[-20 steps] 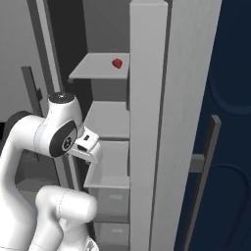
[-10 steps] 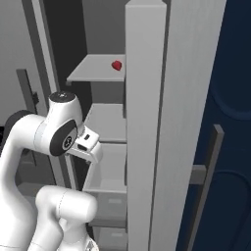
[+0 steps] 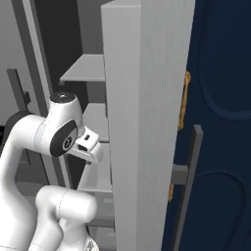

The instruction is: Take the strawberry from the fridge and place it on top of the pancake, located on the dining counter.

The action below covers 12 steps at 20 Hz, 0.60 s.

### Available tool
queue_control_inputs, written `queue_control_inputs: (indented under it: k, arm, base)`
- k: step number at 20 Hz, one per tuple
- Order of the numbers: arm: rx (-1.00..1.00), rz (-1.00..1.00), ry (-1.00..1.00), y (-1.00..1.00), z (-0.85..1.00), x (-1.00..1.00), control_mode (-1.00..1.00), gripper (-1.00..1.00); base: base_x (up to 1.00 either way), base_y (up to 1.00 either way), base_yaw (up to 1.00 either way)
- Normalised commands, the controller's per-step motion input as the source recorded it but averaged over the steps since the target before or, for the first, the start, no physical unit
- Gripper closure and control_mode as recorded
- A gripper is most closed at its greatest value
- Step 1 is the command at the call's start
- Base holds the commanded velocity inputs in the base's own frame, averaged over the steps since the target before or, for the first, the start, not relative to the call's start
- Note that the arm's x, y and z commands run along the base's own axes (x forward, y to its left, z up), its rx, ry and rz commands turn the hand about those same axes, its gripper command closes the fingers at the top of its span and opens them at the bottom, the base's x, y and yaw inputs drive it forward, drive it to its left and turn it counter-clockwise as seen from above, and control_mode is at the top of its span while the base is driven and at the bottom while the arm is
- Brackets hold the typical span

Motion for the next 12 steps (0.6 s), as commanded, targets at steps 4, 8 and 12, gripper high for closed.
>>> queue_control_inputs:
  k: [4, 8, 12]
  arm:
    - [0.0, 0.0, 0.0, 0.0, 0.0, 0.0, 1.0, -1.0]
    - [0.0, 0.0, 0.0, 0.0, 0.0, 0.0, 1.0, -1.0]
    - [0.0, 0.0, 0.0, 0.0, 0.01, 0.05, -1.0, -1.0]
  base:
    - [0.09, 0.0, 0.0]
    - [0.07, 0.0, 0.0]
    - [0.08, 0.0, 0.0]
